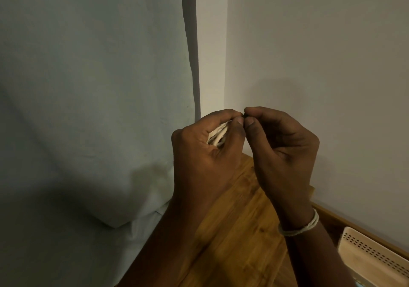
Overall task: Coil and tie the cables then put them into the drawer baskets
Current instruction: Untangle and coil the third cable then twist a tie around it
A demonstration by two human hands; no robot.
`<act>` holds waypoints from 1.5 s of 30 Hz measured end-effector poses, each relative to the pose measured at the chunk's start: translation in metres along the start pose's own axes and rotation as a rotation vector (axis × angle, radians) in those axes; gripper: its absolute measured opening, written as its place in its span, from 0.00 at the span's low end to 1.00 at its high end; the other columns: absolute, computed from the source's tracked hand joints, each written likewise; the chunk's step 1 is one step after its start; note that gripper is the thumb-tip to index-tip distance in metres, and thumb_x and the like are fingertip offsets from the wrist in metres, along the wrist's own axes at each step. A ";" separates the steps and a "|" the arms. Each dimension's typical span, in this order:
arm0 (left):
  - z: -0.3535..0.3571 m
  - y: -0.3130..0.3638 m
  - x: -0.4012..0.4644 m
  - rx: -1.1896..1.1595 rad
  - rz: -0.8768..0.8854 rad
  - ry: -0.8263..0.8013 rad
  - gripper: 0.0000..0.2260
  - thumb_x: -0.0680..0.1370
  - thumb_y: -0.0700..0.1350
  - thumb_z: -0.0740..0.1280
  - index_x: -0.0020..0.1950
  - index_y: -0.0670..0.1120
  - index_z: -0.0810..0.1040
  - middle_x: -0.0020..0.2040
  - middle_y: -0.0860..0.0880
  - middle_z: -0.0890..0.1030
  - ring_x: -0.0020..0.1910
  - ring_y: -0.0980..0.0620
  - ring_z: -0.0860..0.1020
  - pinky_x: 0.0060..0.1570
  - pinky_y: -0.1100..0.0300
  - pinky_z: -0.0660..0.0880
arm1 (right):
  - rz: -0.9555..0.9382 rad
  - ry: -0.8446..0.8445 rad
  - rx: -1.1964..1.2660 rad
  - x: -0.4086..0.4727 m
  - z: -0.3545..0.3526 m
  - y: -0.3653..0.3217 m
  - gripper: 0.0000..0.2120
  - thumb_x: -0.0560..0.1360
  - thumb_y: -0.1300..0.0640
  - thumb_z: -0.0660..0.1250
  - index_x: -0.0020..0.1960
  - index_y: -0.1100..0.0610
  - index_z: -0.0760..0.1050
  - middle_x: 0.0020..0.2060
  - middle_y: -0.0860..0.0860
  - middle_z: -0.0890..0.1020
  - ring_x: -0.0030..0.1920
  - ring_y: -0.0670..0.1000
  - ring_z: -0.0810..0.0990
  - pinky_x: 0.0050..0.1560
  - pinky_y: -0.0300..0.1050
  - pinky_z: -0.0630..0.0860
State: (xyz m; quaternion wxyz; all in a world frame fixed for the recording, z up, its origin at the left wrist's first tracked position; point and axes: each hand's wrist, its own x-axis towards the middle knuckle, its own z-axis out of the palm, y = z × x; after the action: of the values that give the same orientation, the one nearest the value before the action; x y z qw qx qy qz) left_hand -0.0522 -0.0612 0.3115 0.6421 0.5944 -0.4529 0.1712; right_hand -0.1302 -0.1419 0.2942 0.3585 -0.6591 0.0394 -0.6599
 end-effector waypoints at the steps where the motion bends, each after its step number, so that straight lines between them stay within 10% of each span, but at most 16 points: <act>1: 0.000 0.000 0.000 0.001 0.001 -0.003 0.14 0.75 0.55 0.67 0.52 0.47 0.84 0.43 0.58 0.82 0.45 0.62 0.81 0.41 0.76 0.75 | 0.000 -0.004 0.006 0.000 0.000 0.000 0.10 0.77 0.65 0.68 0.57 0.58 0.78 0.48 0.46 0.83 0.49 0.41 0.84 0.52 0.33 0.79; 17: -0.005 -0.001 0.004 -0.041 -0.077 -0.159 0.08 0.74 0.55 0.66 0.49 0.56 0.80 0.41 0.67 0.79 0.45 0.67 0.80 0.44 0.77 0.74 | 0.192 -0.188 0.176 0.011 -0.017 0.003 0.09 0.76 0.61 0.71 0.56 0.57 0.81 0.46 0.56 0.86 0.46 0.56 0.85 0.49 0.49 0.83; 23: -0.010 -0.015 0.009 -0.082 -0.189 -0.296 0.08 0.72 0.57 0.65 0.45 0.57 0.81 0.38 0.62 0.82 0.42 0.56 0.83 0.45 0.63 0.80 | 0.031 -0.356 -0.092 0.022 -0.028 0.010 0.06 0.77 0.64 0.69 0.53 0.59 0.83 0.44 0.52 0.85 0.42 0.48 0.84 0.43 0.37 0.80; 34: -0.005 -0.031 -0.002 -0.252 -0.340 -0.294 0.06 0.78 0.46 0.68 0.50 0.49 0.84 0.28 0.61 0.78 0.28 0.60 0.77 0.32 0.69 0.72 | -0.229 -0.292 -0.440 0.001 -0.015 0.028 0.02 0.77 0.65 0.66 0.46 0.63 0.78 0.40 0.51 0.78 0.40 0.46 0.74 0.41 0.34 0.73; 45: -0.002 -0.042 -0.007 -0.252 -0.297 -0.367 0.03 0.77 0.47 0.69 0.47 0.54 0.83 0.35 0.60 0.82 0.35 0.59 0.81 0.35 0.69 0.75 | -0.175 -0.411 -0.457 -0.006 -0.016 0.036 0.08 0.81 0.57 0.56 0.48 0.60 0.71 0.40 0.49 0.71 0.39 0.42 0.69 0.40 0.30 0.64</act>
State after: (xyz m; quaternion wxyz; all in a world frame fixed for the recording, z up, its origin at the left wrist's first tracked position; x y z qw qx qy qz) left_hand -0.0235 -0.0669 0.2805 0.6362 0.5907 -0.4874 -0.0934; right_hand -0.1301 -0.1714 0.2680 0.1437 -0.8430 0.0564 -0.5153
